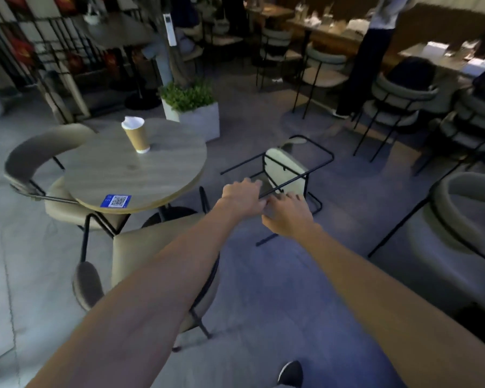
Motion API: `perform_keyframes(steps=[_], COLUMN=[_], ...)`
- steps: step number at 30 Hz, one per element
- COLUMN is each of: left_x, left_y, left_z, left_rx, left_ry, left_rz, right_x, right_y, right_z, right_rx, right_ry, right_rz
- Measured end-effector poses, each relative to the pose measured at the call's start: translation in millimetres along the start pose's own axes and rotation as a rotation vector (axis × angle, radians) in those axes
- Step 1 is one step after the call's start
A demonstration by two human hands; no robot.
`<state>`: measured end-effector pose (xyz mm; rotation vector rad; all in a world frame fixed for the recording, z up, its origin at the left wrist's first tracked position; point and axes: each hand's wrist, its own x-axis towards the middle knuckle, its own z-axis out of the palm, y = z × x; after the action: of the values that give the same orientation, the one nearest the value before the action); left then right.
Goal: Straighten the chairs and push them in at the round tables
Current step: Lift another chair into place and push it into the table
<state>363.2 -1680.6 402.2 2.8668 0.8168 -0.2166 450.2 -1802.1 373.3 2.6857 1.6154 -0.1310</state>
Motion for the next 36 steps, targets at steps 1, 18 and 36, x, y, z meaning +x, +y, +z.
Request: perform_keyframes(steps=[1,18,36], left_x=[20,342,777], left_y=[13,209,280], left_z=[-8,-46,-39], left_rx=[0.012,0.087,0.031], left_ry=[0.013,0.039,0.006], left_rz=[0.004,0.142,0.009], right_x=[10,185,508], right_y=[24,376,665], right_z=[-6,-42,-48], right_rx=[-0.009,-0.079,-0.052], right_ry=[0.013,-0.078,-0.136], right_rz=[0.007,0.183,0.080])
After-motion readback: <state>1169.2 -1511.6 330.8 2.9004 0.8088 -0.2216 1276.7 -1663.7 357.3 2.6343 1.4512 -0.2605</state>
